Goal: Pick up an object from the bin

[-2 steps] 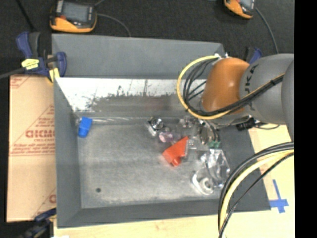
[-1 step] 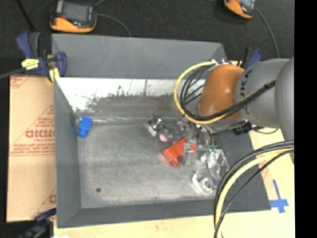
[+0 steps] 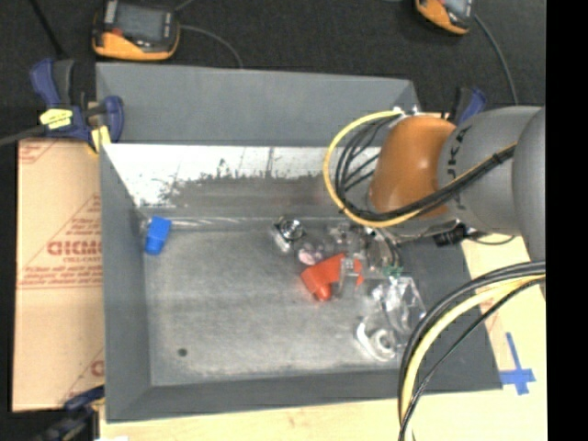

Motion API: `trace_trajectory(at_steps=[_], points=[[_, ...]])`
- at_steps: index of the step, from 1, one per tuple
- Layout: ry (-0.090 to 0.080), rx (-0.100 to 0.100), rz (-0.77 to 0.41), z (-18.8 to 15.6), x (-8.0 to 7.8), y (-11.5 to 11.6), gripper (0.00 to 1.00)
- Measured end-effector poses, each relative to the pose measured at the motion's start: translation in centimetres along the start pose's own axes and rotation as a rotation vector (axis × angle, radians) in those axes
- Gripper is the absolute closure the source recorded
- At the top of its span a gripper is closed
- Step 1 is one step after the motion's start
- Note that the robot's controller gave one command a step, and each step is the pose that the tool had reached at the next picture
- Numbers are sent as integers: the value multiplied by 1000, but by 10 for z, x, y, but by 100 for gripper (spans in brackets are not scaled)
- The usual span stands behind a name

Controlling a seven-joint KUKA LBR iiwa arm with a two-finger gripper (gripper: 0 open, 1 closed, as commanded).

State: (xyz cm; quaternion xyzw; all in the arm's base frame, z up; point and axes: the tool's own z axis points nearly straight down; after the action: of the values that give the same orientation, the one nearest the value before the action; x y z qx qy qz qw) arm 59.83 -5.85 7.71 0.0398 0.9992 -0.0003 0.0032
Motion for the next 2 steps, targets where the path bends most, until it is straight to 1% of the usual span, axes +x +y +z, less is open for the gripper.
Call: trace_trajectory(at_steps=[1, 2], points=[[4, -1, 45, -58, 80, 13, 100], [6, -1, 184, -39, 98, 30, 100]])
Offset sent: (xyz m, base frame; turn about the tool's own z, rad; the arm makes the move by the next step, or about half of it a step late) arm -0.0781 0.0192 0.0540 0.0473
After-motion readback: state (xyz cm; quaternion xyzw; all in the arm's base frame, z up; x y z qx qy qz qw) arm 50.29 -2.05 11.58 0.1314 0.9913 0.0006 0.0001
